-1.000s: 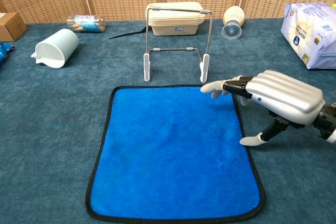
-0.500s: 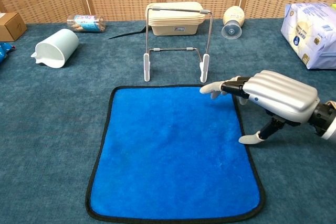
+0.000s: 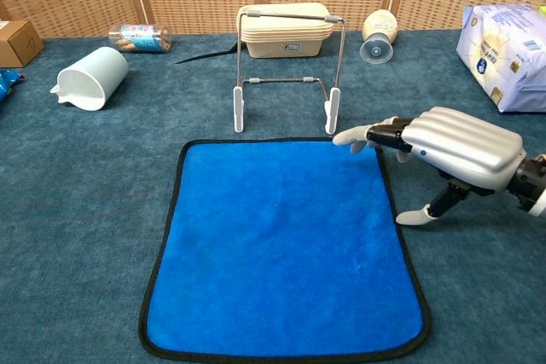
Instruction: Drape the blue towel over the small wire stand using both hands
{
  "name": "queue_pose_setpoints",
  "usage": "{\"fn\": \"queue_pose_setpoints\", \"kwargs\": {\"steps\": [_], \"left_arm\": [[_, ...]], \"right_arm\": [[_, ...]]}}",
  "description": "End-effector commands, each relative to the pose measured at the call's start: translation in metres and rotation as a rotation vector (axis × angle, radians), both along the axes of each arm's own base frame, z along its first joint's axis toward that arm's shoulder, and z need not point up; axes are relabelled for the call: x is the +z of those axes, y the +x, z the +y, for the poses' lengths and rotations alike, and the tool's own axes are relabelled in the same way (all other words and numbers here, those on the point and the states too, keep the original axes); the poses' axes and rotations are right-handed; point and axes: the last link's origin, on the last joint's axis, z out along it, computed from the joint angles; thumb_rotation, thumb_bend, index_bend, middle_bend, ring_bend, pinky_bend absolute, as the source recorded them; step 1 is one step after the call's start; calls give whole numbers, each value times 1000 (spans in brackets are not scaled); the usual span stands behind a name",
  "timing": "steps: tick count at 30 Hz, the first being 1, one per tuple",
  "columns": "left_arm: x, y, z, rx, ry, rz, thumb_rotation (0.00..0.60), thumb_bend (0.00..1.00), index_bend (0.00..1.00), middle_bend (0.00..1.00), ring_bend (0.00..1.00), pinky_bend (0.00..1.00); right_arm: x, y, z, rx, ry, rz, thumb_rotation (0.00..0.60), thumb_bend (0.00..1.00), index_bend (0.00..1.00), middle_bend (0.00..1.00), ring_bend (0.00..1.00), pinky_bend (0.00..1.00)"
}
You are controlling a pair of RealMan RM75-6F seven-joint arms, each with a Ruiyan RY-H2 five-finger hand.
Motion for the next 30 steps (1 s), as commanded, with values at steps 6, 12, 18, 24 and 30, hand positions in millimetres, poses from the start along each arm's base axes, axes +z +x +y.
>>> {"fn": "queue_pose_setpoints", "kwargs": {"steps": [6, 12, 18, 24, 30], "left_arm": [[0, 1, 0, -3, -1, 0, 600, 148, 369, 307, 257, 157], [-1, 1, 0, -8, -1, -2, 600, 147, 369, 306, 257, 157], [1, -1, -1, -3, 3, -1, 600, 148, 369, 306, 257, 158], [0, -3, -2, 2, 3, -5, 600, 147, 369, 306, 257, 158], [0, -5, -2, 2, 2, -9, 600, 147, 369, 306, 257, 157]], "right_arm": [[0, -7, 1, -12, 5, 18, 600, 60, 154, 266, 265, 457], [-4, -2, 1, -6, 12, 12, 600, 59, 154, 266, 265, 457], [-10, 6, -3, 0, 18, 10, 600, 59, 154, 266, 265, 457], [-12, 12, -5, 9, 21, 6, 600, 58, 154, 266, 265, 457], [-15, 20, -5, 14, 21, -10, 600, 75, 155, 266, 265, 457]]}}
